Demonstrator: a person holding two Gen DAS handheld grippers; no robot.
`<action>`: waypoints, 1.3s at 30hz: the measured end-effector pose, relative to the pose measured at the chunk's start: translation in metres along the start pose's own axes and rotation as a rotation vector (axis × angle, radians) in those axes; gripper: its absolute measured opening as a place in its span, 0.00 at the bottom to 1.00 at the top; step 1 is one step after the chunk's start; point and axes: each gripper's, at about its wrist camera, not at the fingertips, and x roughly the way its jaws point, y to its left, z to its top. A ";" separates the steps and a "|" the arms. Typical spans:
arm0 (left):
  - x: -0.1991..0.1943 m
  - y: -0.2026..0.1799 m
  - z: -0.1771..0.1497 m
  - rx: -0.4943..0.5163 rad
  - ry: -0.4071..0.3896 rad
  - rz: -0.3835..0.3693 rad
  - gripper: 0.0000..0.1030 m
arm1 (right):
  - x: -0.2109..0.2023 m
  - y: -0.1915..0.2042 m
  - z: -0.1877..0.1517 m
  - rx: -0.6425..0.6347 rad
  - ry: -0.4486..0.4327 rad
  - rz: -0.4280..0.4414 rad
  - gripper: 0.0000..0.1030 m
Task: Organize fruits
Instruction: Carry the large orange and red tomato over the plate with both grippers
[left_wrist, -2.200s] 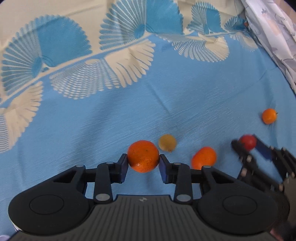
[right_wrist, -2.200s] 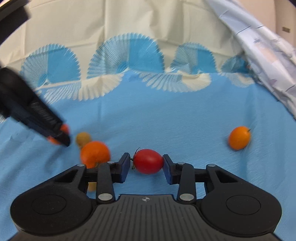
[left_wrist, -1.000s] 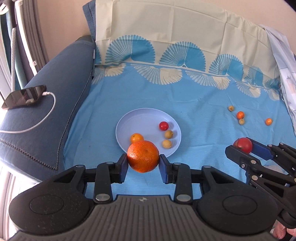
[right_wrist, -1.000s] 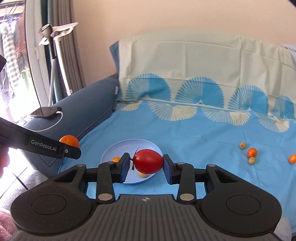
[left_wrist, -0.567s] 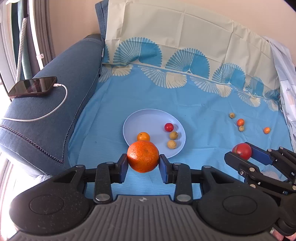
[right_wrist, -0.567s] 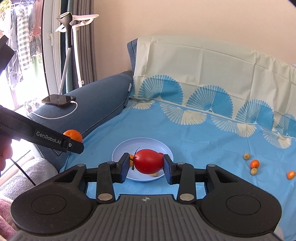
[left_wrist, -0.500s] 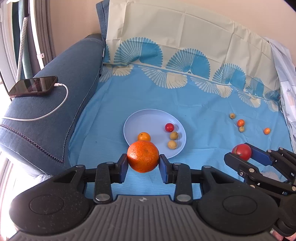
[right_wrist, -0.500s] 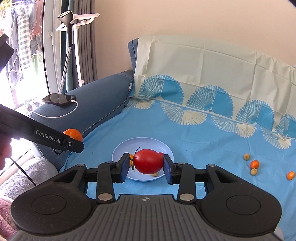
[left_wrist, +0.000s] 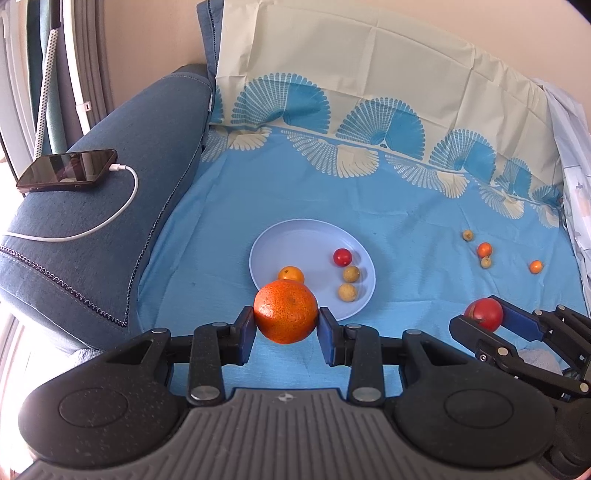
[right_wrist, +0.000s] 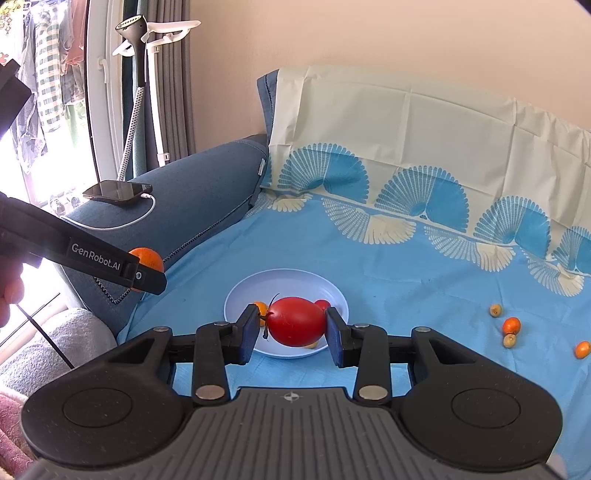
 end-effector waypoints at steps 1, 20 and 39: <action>0.001 0.000 0.001 -0.001 0.001 0.001 0.38 | 0.001 0.000 0.000 0.000 0.001 0.000 0.39; 0.038 -0.004 0.026 -0.006 0.036 0.027 0.38 | 0.039 -0.006 0.006 0.018 0.030 0.001 0.39; 0.162 -0.009 0.075 0.005 0.142 0.043 0.38 | 0.156 -0.020 0.013 0.031 0.159 0.015 0.39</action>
